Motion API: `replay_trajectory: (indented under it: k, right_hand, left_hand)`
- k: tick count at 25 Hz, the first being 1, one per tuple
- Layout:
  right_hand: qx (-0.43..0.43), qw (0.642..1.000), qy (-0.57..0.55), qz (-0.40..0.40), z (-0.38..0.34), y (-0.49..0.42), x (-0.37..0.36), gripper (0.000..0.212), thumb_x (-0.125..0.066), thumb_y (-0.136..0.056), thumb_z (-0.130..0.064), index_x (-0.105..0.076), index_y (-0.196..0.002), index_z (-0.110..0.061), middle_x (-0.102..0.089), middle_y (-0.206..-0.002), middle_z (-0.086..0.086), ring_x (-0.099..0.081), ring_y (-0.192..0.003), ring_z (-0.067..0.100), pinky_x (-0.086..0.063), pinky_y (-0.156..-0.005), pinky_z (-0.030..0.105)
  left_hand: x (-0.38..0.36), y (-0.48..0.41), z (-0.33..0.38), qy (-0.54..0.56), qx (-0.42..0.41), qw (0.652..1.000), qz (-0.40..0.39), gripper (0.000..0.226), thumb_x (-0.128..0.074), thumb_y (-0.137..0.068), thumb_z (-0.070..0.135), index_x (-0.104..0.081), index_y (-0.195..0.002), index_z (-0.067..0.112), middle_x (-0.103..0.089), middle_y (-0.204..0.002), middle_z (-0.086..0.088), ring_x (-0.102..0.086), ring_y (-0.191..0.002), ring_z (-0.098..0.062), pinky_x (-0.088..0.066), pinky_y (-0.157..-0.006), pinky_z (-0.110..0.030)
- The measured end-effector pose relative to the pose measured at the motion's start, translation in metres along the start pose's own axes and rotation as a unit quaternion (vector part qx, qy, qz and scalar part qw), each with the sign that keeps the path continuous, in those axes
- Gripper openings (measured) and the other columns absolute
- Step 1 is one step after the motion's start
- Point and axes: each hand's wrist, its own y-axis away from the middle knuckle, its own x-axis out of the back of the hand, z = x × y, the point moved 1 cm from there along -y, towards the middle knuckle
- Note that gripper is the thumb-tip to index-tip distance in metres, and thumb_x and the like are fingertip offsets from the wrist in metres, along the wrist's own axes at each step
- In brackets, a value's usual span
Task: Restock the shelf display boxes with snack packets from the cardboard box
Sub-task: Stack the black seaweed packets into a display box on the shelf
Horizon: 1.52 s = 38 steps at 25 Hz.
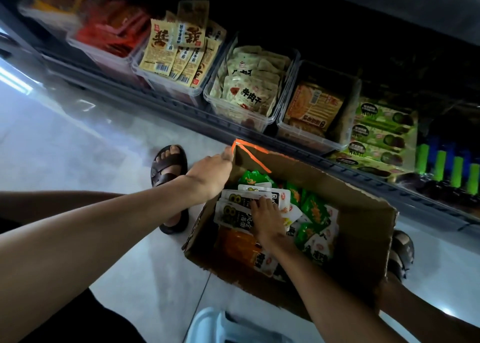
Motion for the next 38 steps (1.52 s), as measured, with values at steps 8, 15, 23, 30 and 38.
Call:
replay_trajectory:
  k: [8,15,23,30,38]
  right_hand:
    - [-0.094,0.96,-0.265,-0.002,0.019,0.009,0.051,0.023,-0.067,-0.089,-0.013,-0.065,-0.112,-0.01,-0.071,-0.098,0.015,-0.068,-0.091,0.029,-0.057,-0.077,0.037]
    - [-0.057,0.943,-0.325,0.034,0.076,0.072,0.198,0.026,-0.077,-0.083,-0.027,-0.069,-0.107,-0.02,-0.065,-0.102,-0.011,-0.062,-0.091,0.007,-0.047,-0.077,0.023]
    - [0.051,0.918,-0.39,0.057,0.099,0.181,0.337,0.031,-0.078,-0.08,-0.008,-0.067,-0.097,-0.031,-0.072,-0.097,-0.005,-0.071,-0.085,0.011,-0.061,-0.071,0.032]
    - [0.082,0.904,-0.404,0.116,0.102,0.197,0.36,0.03,-0.076,-0.081,-0.004,-0.067,-0.103,-0.024,-0.07,-0.102,-0.005,-0.069,-0.094,0.01,-0.061,-0.075,0.034]
    - [-0.021,0.816,-0.476,0.327,0.117,0.182,0.352,0.034,-0.068,-0.087,-0.003,-0.063,-0.113,-0.024,-0.069,-0.102,-0.006,-0.065,-0.098,0.009,-0.057,-0.088,0.04]
  left_hand:
    - [0.001,0.001,-0.003,0.034,-0.004,0.999,-0.01,0.073,-0.045,-0.087,-0.006,-0.011,-0.15,0.005,-0.058,-0.11,-0.023,-0.058,-0.102,-0.04,-0.04,-0.077,-0.039]
    - [0.025,-0.008,-0.017,0.018,0.007,0.997,-0.072,0.052,-0.054,-0.088,0.014,-0.04,-0.138,0.019,-0.06,-0.089,-0.005,-0.061,-0.079,-0.024,-0.048,-0.063,-0.031]
    - [0.175,0.057,0.061,0.495,-0.122,0.847,-0.153,0.049,-0.05,-0.092,0.046,-0.052,-0.132,0.018,-0.072,-0.11,-0.008,-0.072,-0.091,-0.025,-0.059,-0.079,-0.037]
    - [0.184,0.1,0.103,0.484,-0.169,0.785,-0.349,0.044,-0.061,-0.09,0.029,-0.053,-0.129,0.01,-0.069,-0.117,-0.016,-0.064,-0.11,-0.035,-0.054,-0.09,-0.044]
    - [0.18,0.085,0.125,0.58,-0.184,0.734,-0.301,0.036,-0.054,-0.097,0.013,-0.048,-0.132,0.01,-0.068,-0.114,-0.021,-0.067,-0.103,-0.036,-0.058,-0.081,-0.048]
